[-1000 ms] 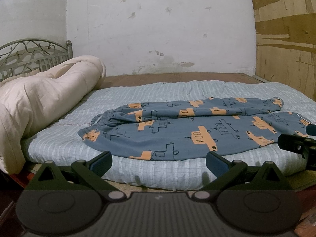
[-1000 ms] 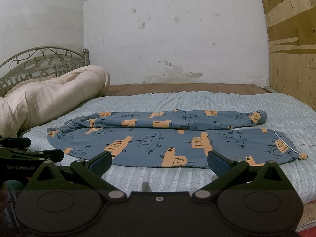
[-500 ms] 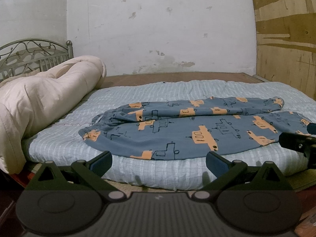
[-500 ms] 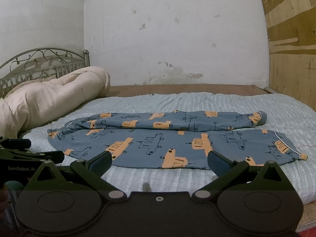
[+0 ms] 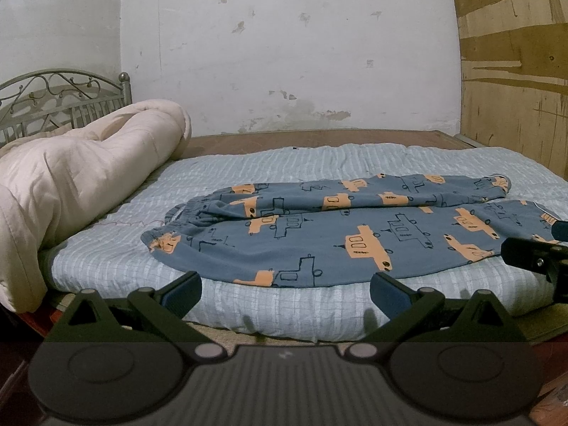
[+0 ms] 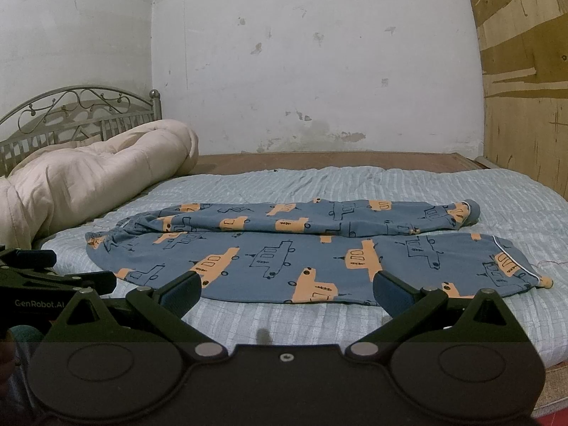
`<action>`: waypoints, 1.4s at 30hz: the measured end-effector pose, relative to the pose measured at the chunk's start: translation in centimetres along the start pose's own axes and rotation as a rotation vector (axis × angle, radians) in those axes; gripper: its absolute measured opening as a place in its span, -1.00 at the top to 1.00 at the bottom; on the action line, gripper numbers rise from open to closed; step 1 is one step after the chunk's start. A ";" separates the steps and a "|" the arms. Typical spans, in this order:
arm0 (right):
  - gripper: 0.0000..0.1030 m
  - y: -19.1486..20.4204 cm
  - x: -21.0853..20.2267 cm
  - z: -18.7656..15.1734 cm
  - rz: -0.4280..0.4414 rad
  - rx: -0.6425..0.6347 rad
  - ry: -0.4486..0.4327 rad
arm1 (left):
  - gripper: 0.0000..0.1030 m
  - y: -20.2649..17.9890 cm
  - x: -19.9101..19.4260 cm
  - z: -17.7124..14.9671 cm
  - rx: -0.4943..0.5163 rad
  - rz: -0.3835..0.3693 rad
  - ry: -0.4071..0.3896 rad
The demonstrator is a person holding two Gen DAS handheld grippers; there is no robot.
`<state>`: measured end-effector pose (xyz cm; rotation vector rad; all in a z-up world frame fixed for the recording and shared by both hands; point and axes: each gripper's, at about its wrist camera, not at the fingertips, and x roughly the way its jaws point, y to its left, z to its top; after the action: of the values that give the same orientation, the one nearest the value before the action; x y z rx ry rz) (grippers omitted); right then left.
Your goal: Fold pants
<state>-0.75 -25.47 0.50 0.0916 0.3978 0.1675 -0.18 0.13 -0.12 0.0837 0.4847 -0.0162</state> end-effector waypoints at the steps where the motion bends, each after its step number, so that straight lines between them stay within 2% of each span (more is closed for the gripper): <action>1: -0.99 0.0 0.0 0.0 0.000 0.000 0.000 | -0.99 0.0 0.0 0.0 0.000 0.000 0.000; 14: -0.99 -0.3 0.2 0.0 0.001 0.001 0.001 | -0.99 0.3 -0.4 0.1 0.002 0.001 0.007; 20: -0.99 -0.1 0.4 0.1 0.006 0.001 0.013 | -0.99 0.3 0.9 0.0 0.014 -0.018 0.052; 23: -0.99 -0.4 1.2 -0.2 0.026 0.001 0.016 | -0.99 0.9 2.8 1.4 0.055 -0.016 0.121; 30: -0.99 -2.6 3.7 1.5 0.115 -0.001 -0.039 | -0.99 4.9 8.4 7.5 0.112 0.078 0.095; 34: -0.99 -4.4 6.4 3.3 0.176 -0.024 -0.014 | -0.99 7.3 12.4 10.8 0.138 0.095 0.094; 37: -0.99 -5.7 9.0 4.9 0.229 -0.061 0.035 | -0.99 8.7 15.6 12.5 0.160 0.053 0.098; 40: -0.99 -6.6 12.2 6.5 0.261 -0.134 0.084 | -0.99 9.7 19.0 13.8 0.186 -0.087 0.111; 42: -0.99 -7.0 14.6 7.3 0.291 -0.151 0.108 | -0.99 9.8 21.2 14.3 0.201 -0.135 0.132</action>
<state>16.42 -30.13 0.86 -0.0088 0.4768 0.4906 25.60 8.75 3.36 0.2498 0.6190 -0.1928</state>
